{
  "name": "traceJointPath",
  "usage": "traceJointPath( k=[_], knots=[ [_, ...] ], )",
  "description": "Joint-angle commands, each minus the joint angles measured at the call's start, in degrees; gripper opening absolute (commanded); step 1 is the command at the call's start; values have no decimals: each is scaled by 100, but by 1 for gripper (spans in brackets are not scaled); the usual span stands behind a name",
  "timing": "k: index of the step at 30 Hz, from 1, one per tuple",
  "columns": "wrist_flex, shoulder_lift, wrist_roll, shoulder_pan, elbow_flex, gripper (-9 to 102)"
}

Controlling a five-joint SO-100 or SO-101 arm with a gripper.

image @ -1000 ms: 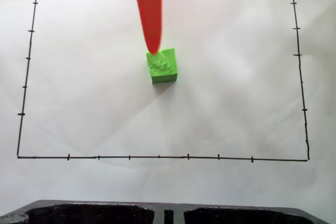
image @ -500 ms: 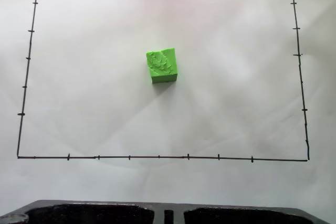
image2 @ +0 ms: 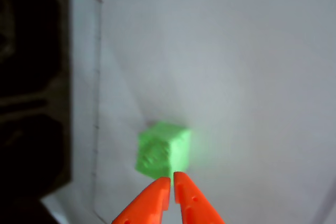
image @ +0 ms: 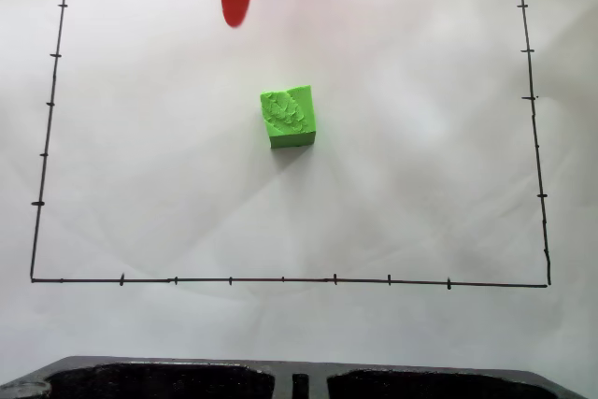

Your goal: Grasp the colored block, Place it on the black dot, and then return the arm to the default position.

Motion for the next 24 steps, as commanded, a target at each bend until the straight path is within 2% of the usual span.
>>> traceJointPath(
  k=[1, 9, 24],
  knots=[
    [-396, 211, 97, -132, 176, 0],
    [-1362, 712, -53, -352, 993, 0],
    [-1187, 1081, 79, -554, 1635, 0]
  ],
)
